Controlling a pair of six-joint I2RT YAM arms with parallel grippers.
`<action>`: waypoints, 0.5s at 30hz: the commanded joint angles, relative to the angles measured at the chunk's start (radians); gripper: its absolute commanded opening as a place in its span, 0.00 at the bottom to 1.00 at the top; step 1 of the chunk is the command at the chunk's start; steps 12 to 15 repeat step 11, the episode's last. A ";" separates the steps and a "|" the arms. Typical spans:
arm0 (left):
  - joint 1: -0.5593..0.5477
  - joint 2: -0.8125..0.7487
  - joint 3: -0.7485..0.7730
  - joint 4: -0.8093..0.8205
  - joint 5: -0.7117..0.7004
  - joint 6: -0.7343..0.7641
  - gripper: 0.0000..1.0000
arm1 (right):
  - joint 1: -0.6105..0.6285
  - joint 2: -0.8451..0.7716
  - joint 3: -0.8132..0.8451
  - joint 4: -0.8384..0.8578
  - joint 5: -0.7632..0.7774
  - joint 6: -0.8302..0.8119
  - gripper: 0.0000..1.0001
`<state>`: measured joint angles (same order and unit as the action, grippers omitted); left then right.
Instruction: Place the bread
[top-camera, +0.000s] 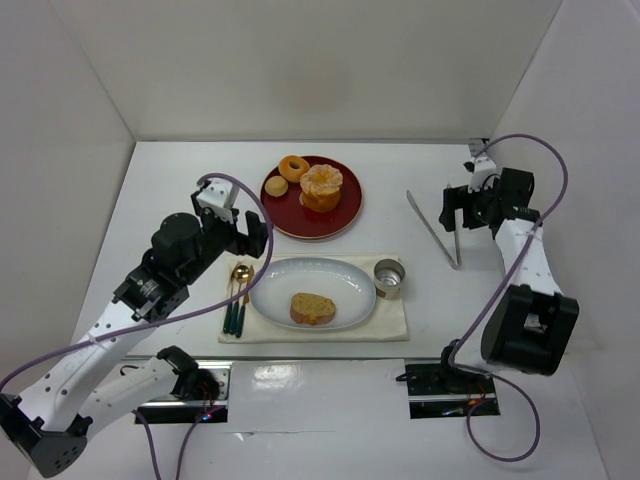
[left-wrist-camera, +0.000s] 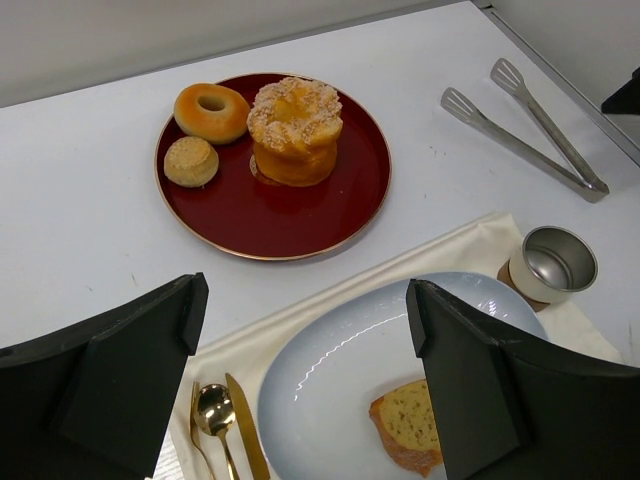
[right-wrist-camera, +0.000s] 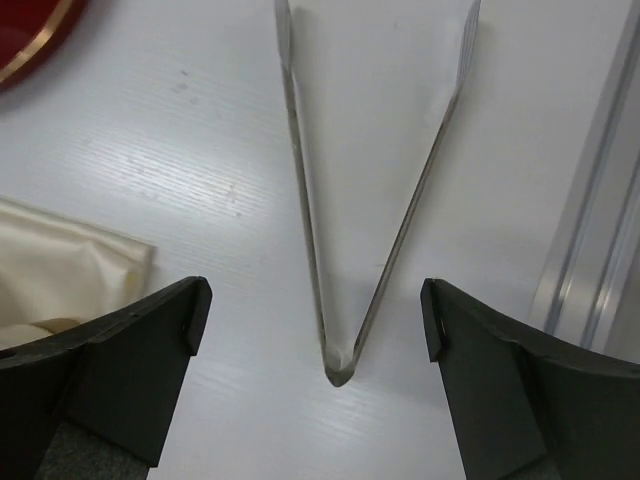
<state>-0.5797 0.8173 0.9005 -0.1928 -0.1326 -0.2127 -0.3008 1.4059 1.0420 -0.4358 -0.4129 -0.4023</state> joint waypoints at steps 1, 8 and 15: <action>-0.005 -0.018 -0.002 0.053 0.013 0.001 1.00 | -0.004 -0.096 0.027 -0.058 -0.101 0.006 1.00; -0.005 0.000 -0.011 0.053 0.013 0.001 1.00 | 0.005 -0.174 0.018 -0.049 -0.086 0.190 1.00; -0.005 0.000 -0.011 0.053 0.013 0.001 1.00 | 0.029 -0.199 0.018 -0.028 -0.049 0.295 1.00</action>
